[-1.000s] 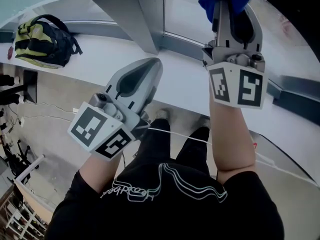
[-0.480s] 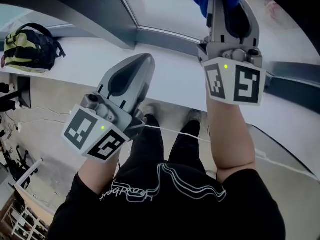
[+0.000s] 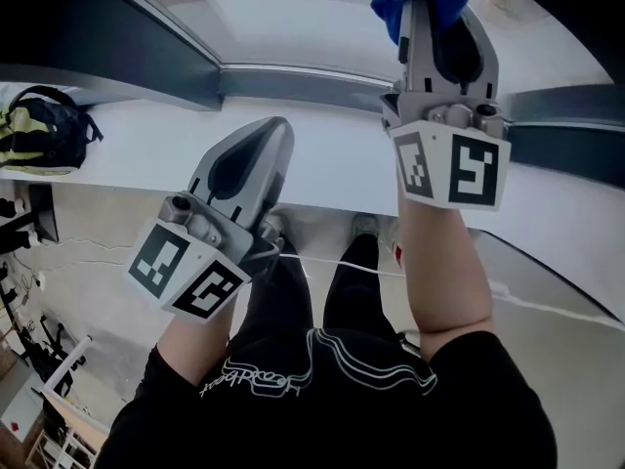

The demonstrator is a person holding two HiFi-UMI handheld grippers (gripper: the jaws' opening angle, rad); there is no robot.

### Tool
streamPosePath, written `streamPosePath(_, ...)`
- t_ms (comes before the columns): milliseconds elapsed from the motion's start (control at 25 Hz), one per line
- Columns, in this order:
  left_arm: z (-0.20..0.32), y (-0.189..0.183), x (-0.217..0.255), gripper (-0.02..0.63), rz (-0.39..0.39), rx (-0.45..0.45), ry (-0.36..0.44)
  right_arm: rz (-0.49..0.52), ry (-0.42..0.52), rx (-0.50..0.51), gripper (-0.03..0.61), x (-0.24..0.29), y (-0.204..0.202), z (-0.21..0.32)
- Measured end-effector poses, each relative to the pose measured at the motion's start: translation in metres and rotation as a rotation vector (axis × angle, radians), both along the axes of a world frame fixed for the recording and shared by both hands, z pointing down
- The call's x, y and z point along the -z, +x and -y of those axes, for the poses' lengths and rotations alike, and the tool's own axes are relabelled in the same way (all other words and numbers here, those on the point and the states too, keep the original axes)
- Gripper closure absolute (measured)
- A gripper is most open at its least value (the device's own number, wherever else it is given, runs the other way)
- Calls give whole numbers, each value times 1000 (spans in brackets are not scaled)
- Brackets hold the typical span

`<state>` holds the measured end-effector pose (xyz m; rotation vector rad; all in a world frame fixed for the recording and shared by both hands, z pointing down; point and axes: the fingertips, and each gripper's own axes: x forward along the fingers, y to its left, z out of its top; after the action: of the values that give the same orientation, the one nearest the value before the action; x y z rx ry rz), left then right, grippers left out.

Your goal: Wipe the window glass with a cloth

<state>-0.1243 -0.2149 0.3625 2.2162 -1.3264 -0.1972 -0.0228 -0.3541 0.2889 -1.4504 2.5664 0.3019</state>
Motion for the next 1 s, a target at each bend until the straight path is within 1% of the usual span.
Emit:
streamPosePath(160, 5, 40, -9, 607, 4, -35, -13, 7, -2, -35, 515, -5, 44, 5)
streamPosePath(480, 22, 127, -18, 607, 4, -78, -25, 2, 10, -60, 515, -5, 126, 15)
streamPosePath(760, 31, 201, -18, 607, 20, -111, -12, 0, 11, -97, 515, -11, 211, 22)
streamPosePath(1000, 36, 251, -11, 607, 25, -144, -13, -17, 19, -143, 515, 0, 274, 26)
